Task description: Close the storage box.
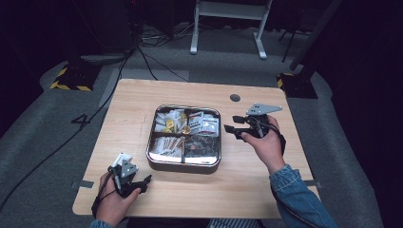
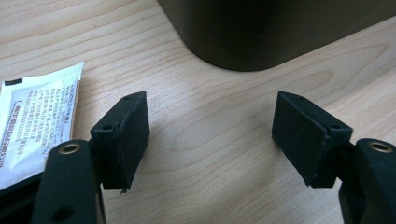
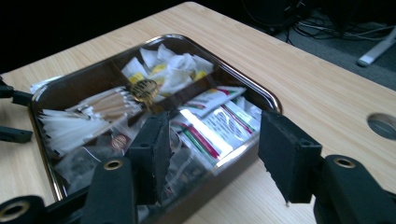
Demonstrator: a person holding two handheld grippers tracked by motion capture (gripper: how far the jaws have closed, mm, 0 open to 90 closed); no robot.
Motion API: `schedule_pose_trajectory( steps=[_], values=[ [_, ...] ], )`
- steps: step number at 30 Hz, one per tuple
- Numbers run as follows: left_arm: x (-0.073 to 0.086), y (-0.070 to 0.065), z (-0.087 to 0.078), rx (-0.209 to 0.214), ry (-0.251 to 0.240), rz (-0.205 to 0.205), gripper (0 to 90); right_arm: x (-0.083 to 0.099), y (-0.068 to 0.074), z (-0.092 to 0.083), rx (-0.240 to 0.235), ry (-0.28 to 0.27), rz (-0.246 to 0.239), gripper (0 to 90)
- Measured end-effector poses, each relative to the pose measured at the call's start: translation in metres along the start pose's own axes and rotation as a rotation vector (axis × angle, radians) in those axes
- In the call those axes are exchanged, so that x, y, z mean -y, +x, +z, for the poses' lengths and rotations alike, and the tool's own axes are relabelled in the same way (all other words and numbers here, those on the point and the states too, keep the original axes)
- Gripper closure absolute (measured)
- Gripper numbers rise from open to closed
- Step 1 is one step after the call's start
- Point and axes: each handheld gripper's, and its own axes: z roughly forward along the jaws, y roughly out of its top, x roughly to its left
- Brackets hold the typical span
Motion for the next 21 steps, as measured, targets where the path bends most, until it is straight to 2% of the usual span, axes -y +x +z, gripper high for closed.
schedule_pose_trajectory(
  steps=[17,21],
  values=[
    [0.000,0.001,0.000,0.004,0.001,0.003,27.9,0.043,-0.018,-0.038,0.069,0.017,0.055,42.0],
    [0.000,0.000,0.000,0.002,0.000,0.003,27.9,0.059,-0.020,-0.048,0.064,-0.009,0.089,42.0]
  ],
)
